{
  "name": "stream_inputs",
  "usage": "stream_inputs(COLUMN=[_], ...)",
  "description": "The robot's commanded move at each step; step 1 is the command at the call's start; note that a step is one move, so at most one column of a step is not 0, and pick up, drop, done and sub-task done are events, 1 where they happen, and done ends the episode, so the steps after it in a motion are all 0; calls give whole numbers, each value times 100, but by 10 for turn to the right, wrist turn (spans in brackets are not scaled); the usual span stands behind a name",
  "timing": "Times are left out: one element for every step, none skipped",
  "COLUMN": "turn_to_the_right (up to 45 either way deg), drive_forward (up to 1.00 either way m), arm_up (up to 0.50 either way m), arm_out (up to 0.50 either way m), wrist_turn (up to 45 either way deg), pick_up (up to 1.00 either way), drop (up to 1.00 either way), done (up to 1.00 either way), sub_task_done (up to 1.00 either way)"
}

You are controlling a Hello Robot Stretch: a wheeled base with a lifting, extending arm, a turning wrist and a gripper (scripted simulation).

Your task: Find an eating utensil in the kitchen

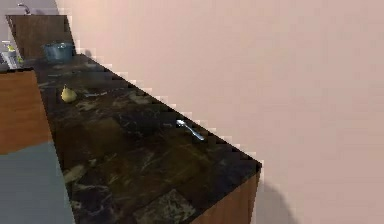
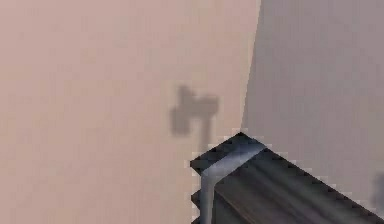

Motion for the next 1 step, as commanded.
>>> stream_inputs(turn_to_the_right=[0], drive_forward=[90], arm_up=[0], arm_out=[0], wrist_turn=[0], pick_up=[0], drop=[0], done=[0], sub_task_done=[0])
